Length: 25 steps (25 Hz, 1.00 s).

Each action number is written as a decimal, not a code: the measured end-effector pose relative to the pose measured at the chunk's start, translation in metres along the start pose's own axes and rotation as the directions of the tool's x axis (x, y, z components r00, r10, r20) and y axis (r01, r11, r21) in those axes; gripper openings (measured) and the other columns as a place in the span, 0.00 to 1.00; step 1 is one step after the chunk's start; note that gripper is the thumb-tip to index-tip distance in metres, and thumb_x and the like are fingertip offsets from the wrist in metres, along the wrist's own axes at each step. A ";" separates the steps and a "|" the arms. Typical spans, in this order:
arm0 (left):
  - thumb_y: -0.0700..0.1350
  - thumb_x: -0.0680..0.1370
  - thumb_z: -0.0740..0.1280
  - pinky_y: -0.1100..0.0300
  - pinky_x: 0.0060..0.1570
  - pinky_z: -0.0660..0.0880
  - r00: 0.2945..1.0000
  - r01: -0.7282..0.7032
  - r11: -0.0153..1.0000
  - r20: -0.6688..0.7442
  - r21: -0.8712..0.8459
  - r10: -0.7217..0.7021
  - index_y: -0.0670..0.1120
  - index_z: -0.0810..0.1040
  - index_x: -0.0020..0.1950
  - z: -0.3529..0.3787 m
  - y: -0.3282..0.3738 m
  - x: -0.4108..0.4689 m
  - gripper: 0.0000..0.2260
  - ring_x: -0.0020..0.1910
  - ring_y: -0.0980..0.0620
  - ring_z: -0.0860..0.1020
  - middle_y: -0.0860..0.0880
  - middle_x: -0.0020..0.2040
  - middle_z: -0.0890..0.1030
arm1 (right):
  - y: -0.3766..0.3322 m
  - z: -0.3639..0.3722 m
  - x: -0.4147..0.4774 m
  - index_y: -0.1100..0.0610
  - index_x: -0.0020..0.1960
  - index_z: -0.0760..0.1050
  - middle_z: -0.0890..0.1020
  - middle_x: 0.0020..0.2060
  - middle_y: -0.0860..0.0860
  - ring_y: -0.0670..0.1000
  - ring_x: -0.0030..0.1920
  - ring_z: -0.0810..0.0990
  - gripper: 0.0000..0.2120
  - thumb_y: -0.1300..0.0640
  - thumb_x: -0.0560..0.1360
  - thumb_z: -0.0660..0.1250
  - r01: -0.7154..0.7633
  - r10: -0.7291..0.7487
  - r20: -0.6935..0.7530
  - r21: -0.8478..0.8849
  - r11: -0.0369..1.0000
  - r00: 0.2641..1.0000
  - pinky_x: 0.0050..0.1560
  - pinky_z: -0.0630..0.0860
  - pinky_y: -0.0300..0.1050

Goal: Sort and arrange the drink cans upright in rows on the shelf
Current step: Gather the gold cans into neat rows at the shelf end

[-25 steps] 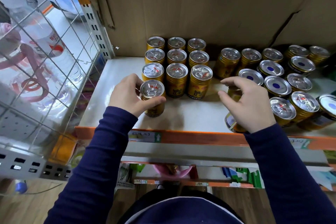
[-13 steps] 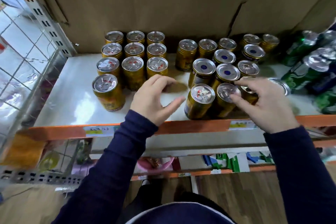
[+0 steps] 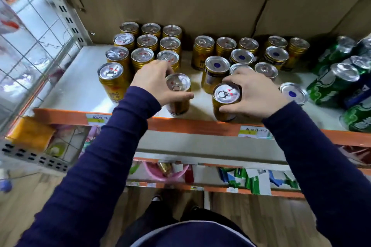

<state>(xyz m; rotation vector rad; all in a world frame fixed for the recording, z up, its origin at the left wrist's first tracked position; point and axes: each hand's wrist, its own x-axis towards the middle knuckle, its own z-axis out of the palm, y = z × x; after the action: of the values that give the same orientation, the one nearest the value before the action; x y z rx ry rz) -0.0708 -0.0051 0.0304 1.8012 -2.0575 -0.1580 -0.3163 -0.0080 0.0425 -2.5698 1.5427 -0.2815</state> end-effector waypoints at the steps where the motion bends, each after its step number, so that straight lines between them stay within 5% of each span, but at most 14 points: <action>1: 0.70 0.61 0.70 0.57 0.39 0.69 0.999 0.041 0.996 0.004 0.079 -0.041 0.46 0.72 0.47 -0.006 -0.008 0.001 0.31 0.42 0.51 0.72 0.49 0.43 0.74 | -0.007 0.002 0.005 0.56 0.58 0.77 0.75 0.48 0.50 0.51 0.51 0.74 0.31 0.40 0.61 0.76 0.008 -0.007 -0.028 0.030 1.000 1.000 0.50 0.71 0.45; 5: 0.73 0.61 0.67 0.56 0.39 0.70 0.988 0.096 0.967 0.098 0.238 -0.122 0.46 0.70 0.47 -0.020 -0.036 0.002 0.33 0.43 0.48 0.72 0.47 0.45 0.74 | -0.043 0.007 0.031 0.56 0.55 0.77 0.75 0.47 0.49 0.48 0.48 0.72 0.29 0.41 0.61 0.76 0.009 0.007 -0.116 0.131 0.991 0.993 0.48 0.69 0.42; 10: 0.59 0.66 0.73 0.51 0.54 0.74 0.943 -0.205 0.976 0.281 0.072 0.178 0.46 0.74 0.62 -0.029 -0.051 0.007 0.30 0.54 0.47 0.73 0.46 0.54 0.74 | -0.070 0.023 0.054 0.57 0.60 0.74 0.75 0.53 0.54 0.51 0.52 0.73 0.32 0.38 0.64 0.73 -0.082 0.083 -0.015 0.071 0.994 0.996 0.50 0.70 0.45; 14: 0.64 0.64 0.70 0.54 0.43 0.75 0.939 -0.233 0.947 0.305 0.220 0.160 0.47 0.78 0.52 -0.044 -0.058 0.018 0.26 0.45 0.49 0.74 0.47 0.48 0.78 | -0.078 0.026 0.051 0.57 0.61 0.73 0.75 0.55 0.54 0.53 0.53 0.74 0.32 0.39 0.65 0.73 -0.136 0.138 -0.018 0.091 0.987 0.990 0.51 0.72 0.46; 18: 0.75 0.62 0.62 0.55 0.37 0.74 0.955 -0.229 0.852 0.279 0.470 0.103 0.45 0.77 0.42 -0.053 -0.064 0.023 0.33 0.39 0.46 0.76 0.46 0.39 0.78 | -0.081 0.029 0.051 0.57 0.60 0.74 0.76 0.54 0.54 0.54 0.52 0.75 0.32 0.40 0.64 0.74 -0.183 0.188 -0.040 0.105 0.977 0.981 0.50 0.74 0.48; 22: 0.56 0.66 0.75 0.53 0.50 0.74 0.789 -0.426 0.898 0.531 0.112 0.308 0.51 0.78 0.59 -0.063 -0.070 0.030 0.24 0.54 0.49 0.73 0.49 0.55 0.77 | -0.082 0.032 0.049 0.58 0.63 0.73 0.75 0.56 0.54 0.53 0.53 0.76 0.34 0.40 0.64 0.74 -0.204 0.213 -0.054 0.130 0.970 0.976 0.50 0.74 0.47; 25: 0.43 0.68 0.75 0.56 0.59 0.70 0.730 -0.408 0.912 0.584 -0.045 0.356 0.51 0.71 0.69 -0.070 -0.072 0.032 0.30 0.63 0.50 0.69 0.50 0.64 0.72 | -0.081 0.036 0.048 0.57 0.62 0.74 0.76 0.55 0.54 0.53 0.52 0.76 0.34 0.39 0.63 0.75 -0.205 0.217 -0.061 0.153 0.967 0.974 0.50 0.75 0.46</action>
<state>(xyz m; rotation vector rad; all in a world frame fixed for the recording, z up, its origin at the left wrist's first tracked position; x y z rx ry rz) 0.0190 -0.0358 0.0766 1.4284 -2.8639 -0.5739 -0.2164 -0.0118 0.0291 -2.2863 1.7360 -0.4554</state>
